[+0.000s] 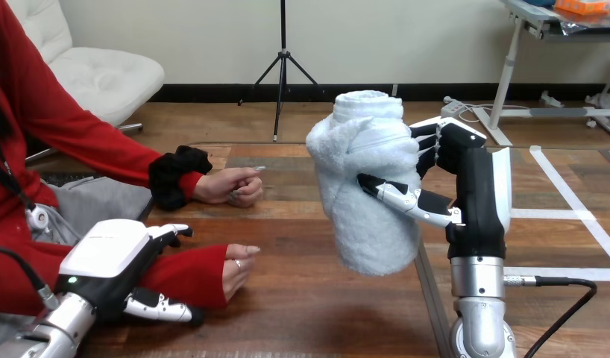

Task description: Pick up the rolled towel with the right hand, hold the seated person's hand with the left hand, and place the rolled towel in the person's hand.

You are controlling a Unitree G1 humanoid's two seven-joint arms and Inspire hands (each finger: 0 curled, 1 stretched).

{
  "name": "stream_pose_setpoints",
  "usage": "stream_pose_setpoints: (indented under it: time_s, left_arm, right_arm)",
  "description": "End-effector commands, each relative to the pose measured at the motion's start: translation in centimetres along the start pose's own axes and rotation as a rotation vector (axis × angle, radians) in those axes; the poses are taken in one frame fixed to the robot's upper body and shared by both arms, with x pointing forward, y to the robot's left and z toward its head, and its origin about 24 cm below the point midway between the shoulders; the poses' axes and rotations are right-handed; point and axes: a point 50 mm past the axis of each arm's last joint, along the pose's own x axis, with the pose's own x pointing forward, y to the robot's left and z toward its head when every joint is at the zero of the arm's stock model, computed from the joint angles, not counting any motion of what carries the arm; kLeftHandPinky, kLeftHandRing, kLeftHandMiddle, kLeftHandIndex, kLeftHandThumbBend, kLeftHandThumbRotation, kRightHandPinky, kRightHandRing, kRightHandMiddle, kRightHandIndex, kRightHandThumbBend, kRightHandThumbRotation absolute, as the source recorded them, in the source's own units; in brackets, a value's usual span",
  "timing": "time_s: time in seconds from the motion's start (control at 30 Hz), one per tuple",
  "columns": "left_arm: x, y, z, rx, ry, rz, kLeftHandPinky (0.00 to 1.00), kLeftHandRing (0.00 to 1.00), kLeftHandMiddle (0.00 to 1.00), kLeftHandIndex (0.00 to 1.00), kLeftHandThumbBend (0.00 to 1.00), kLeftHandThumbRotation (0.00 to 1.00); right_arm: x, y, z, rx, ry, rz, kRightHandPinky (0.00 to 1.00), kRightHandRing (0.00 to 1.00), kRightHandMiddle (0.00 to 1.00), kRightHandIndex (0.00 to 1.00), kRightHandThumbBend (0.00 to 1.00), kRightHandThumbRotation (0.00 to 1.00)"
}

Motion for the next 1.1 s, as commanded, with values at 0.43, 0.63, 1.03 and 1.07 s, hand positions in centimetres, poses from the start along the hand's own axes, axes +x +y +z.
stream_pose_setpoints:
  time_s: [0.43, 0.63, 1.03, 1.07]
  left_arm:
    - [1.1, -0.6, 0.6, -0.032, 0.028, -0.06, 0.58, 0.63, 0.67, 0.71, 0.97, 0.33]
    - [1.1, -0.7, 0.7, -0.059, 0.025, -0.048, 0.56, 0.59, 0.61, 0.64, 0.93, 0.29]
    - [1.2, -0.5, 1.0, -0.059, 0.001, -0.032, 0.43, 0.46, 0.48, 0.5, 0.86, 0.21]
    - [1.2, -0.5, 1.1, -0.058, -0.001, -0.031, 0.42, 0.45, 0.48, 0.5, 0.86, 0.2]
  right_arm:
    - [1.8, -0.2, 2.9, 0.065, -0.144, -0.07, 0.2, 0.25, 0.35, 0.4, 0.76, 0.0]
    - [1.6, -0.2, 3.1, 0.084, -0.145, -0.073, 0.2, 0.24, 0.35, 0.4, 0.76, 0.0]
    - [1.4, -0.2, 3.3, 0.08, -0.147, -0.076, 0.19, 0.23, 0.34, 0.4, 0.75, 0.0]
    - [1.4, -0.2, 3.3, 0.08, -0.147, -0.077, 0.19, 0.23, 0.34, 0.39, 0.75, 0.0]
